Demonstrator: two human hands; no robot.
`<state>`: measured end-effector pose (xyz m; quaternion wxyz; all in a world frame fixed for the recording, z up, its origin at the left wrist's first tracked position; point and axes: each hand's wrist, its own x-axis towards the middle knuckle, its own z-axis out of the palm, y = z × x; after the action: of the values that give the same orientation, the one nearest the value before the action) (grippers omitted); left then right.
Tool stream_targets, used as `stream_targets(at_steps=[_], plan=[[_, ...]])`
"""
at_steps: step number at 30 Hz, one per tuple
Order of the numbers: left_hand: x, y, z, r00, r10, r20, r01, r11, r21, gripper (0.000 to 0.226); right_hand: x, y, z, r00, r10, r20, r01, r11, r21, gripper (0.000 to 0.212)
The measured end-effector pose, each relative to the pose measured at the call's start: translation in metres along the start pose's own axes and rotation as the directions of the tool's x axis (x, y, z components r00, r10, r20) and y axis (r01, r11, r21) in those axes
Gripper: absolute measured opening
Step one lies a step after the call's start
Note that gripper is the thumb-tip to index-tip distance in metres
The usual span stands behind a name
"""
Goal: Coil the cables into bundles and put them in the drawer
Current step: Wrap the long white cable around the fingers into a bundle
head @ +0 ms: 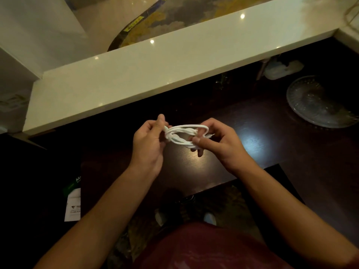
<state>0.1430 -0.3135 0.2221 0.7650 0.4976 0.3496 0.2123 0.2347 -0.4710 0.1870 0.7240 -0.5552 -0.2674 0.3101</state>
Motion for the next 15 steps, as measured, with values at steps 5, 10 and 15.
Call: stream_targets(at_steps=[5,10,15], plan=[[-0.016,-0.002,-0.001,0.959,-0.007,0.283,-0.07,0.963,0.261,0.022,0.0,-0.001,-0.007,0.994,0.106,0.008,-0.106,0.994,0.016,0.026],[-0.015,-0.001,-0.003,0.946,-0.009,0.325,-0.116,0.924,0.365,0.026,-0.002,-0.006,-0.004,0.995,0.103,0.013,-0.102,0.993,-0.062,0.034],[-0.014,0.0,-0.007,0.93,-0.039,0.366,-0.133,0.892,0.433,0.023,-0.003,-0.008,-0.006,0.995,0.097,-0.012,-0.097,0.995,-0.026,0.052]])
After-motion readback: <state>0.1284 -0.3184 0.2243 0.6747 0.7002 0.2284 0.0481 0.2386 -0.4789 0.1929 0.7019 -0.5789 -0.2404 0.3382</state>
